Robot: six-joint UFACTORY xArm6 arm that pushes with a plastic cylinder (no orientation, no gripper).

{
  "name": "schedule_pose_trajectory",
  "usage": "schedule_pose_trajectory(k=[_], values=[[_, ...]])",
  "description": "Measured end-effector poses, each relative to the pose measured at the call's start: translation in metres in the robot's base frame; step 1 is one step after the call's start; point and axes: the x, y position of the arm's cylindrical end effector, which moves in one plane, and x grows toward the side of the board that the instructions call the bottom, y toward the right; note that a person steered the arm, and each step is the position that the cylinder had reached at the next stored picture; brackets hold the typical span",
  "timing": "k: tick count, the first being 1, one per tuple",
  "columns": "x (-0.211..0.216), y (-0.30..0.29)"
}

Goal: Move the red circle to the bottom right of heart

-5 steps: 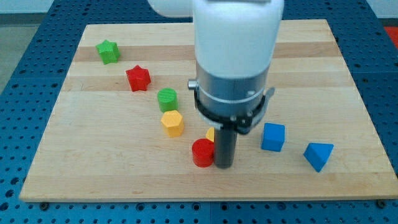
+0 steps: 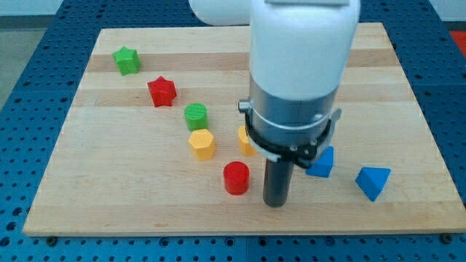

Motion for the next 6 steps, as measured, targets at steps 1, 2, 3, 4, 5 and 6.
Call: schedule_pose_trajectory(k=[1,2,3,4,5,6], values=[[0.001,-0.016],[0.001,-0.039],[0.001,-0.063],[-0.002,-0.075],[-0.032,-0.075],[-0.041,-0.041]])
